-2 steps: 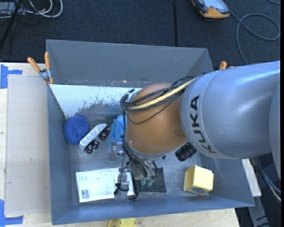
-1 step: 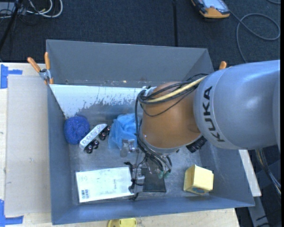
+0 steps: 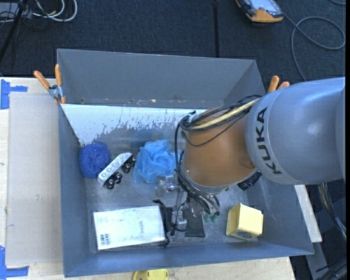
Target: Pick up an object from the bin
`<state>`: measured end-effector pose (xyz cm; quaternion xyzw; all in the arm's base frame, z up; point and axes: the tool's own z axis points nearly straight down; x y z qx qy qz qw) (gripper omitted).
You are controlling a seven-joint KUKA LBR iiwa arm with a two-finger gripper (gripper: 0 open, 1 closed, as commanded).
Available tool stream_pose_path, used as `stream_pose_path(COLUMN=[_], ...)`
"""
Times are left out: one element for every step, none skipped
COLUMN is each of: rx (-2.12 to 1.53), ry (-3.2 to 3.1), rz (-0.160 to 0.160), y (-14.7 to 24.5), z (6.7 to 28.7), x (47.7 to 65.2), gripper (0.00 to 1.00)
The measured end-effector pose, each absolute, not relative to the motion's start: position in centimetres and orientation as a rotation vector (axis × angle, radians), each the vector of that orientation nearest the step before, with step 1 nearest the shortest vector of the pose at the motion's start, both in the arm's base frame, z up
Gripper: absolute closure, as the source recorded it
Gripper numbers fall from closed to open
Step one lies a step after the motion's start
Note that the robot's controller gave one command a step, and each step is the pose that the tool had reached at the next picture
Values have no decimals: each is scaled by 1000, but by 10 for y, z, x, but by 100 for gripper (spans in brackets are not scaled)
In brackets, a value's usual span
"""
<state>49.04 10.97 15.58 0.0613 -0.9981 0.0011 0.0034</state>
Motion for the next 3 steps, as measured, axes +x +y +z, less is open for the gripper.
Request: stream_pose_path(rx=[145,103,-8], ry=[-3134,-3136,-3146], rz=[-1,1,3], y=[67,21,59], z=[154,153,107], x=[494,495,500], gripper=[0,0,0])
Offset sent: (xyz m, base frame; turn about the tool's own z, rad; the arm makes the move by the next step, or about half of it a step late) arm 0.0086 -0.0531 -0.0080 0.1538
